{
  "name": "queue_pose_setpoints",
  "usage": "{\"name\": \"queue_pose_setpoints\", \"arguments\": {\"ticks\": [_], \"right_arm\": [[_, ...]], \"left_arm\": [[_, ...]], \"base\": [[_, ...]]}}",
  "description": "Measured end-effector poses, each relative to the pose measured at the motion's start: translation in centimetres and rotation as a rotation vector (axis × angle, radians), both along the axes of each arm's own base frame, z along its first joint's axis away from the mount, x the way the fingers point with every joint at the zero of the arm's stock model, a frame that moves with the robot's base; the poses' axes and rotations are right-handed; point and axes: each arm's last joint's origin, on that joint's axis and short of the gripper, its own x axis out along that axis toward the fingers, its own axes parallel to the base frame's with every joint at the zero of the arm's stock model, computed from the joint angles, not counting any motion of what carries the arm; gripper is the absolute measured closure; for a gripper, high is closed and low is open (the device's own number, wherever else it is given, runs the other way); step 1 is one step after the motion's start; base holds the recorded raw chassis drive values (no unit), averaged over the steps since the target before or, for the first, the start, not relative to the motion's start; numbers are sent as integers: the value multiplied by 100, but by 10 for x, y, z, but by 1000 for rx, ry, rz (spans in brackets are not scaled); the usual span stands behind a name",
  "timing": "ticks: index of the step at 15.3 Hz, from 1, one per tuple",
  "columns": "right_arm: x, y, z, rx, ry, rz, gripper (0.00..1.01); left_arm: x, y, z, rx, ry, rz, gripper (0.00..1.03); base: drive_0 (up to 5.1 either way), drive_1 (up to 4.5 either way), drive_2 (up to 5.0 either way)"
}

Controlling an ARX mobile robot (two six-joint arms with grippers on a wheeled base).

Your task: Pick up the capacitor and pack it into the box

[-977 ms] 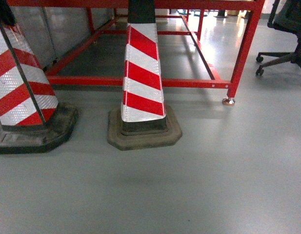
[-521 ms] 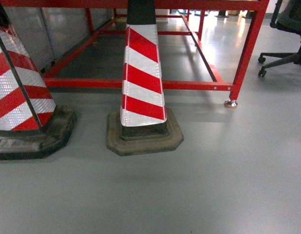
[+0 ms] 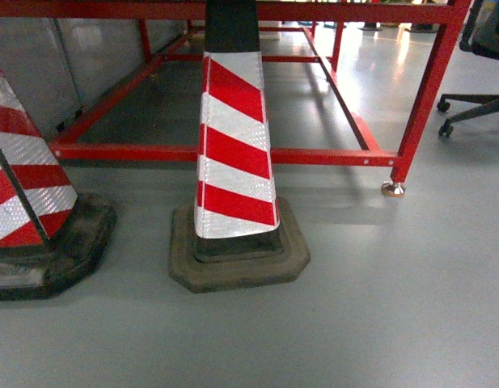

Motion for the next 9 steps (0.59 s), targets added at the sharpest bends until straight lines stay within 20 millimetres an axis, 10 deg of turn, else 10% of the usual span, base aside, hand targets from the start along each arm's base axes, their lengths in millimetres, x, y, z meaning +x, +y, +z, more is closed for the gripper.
{"name": "queue_pose_setpoints", "arguments": {"ticks": [9], "right_arm": [[0, 0, 0, 0, 0, 0, 3]], "left_arm": [[0, 0, 0, 0, 0, -1, 59]], "base": [[0, 0, 0]]}}
